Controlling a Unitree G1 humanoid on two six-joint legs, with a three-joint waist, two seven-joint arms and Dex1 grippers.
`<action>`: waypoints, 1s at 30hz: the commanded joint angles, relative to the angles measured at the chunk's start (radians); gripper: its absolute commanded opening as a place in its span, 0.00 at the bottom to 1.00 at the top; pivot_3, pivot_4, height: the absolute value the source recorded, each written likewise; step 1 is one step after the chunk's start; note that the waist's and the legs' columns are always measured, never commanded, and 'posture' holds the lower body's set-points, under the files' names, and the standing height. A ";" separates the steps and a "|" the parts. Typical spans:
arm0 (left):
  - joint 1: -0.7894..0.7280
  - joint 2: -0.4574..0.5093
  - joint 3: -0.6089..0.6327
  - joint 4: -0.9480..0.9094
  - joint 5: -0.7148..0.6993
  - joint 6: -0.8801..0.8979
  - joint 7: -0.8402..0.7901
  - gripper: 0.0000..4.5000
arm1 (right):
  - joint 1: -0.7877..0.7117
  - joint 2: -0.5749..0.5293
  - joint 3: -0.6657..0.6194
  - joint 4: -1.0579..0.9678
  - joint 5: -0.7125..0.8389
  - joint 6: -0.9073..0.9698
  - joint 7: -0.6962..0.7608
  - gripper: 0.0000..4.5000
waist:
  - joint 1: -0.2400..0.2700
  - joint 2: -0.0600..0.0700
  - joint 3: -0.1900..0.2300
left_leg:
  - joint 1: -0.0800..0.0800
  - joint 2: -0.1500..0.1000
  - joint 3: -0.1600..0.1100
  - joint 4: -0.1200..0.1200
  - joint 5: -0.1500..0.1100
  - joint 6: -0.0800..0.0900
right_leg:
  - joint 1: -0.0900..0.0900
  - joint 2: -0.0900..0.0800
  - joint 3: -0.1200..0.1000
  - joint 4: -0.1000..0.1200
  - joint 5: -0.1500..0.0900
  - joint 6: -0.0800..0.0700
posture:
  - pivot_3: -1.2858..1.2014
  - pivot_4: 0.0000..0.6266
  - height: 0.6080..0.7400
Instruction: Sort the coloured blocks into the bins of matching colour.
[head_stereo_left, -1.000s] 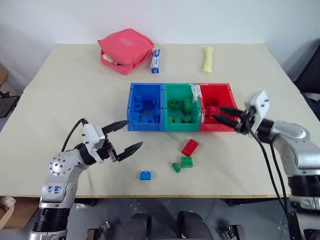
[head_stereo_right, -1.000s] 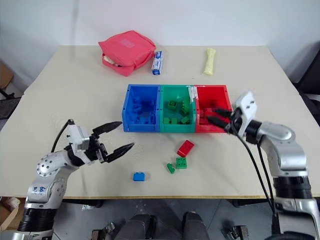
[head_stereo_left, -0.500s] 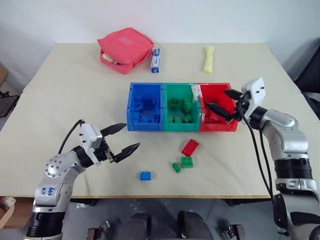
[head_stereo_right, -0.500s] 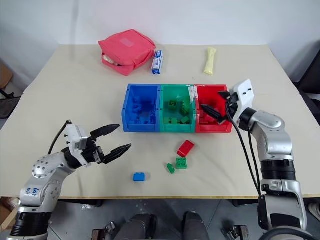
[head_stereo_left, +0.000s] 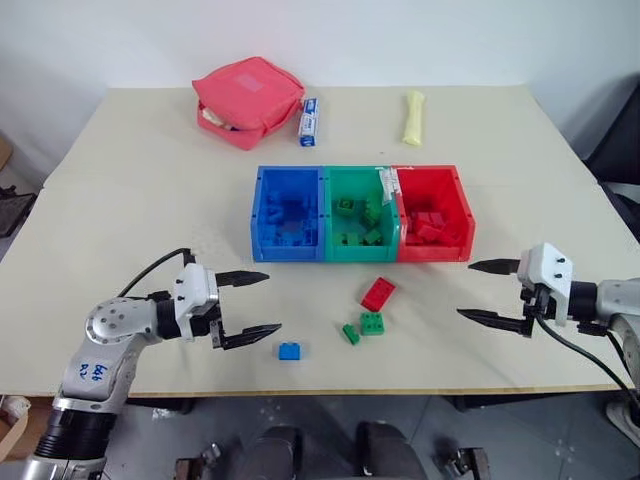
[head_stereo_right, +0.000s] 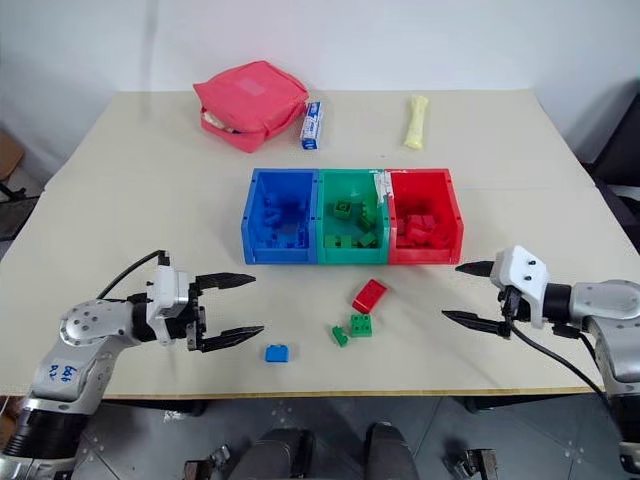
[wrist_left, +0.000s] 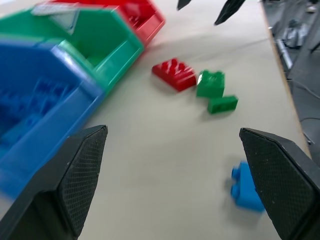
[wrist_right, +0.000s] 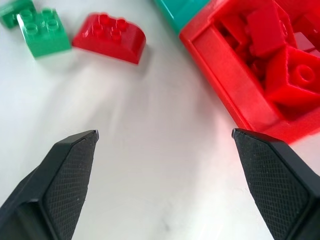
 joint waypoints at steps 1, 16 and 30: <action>0.000 -0.004 -0.001 -0.015 0.008 -0.019 0.000 1.00 | -0.059 0.037 0.061 -0.004 -0.014 -0.045 0.031 1.00 | -0.007 0.000 0.000 | 0.000 0.000 0.000 0.000 0.000 0.000 | 0.000 0.000 0.000 0.000 0.000 0.000 | 0.52 0.24 1.00; 0.039 -0.003 0.010 -0.036 0.008 -0.016 0.020 1.00 | -0.509 0.288 0.426 0.353 -0.206 -0.267 0.250 1.00 | -0.006 0.000 0.000 | -0.001 -0.001 -0.002 0.000 0.000 0.000 | -0.001 0.000 -0.001 0.000 0.000 0.000 | 0.52 0.24 1.00; 0.009 -0.012 0.011 -0.011 0.019 -0.037 0.027 1.00 | -0.624 0.277 0.549 0.513 -0.166 -0.298 0.361 0.32 | -0.005 0.001 0.000 | -0.001 -0.001 -0.002 0.000 0.000 -0.001 | -0.002 0.000 -0.002 0.001 0.000 0.000 | 0.52 0.24 1.00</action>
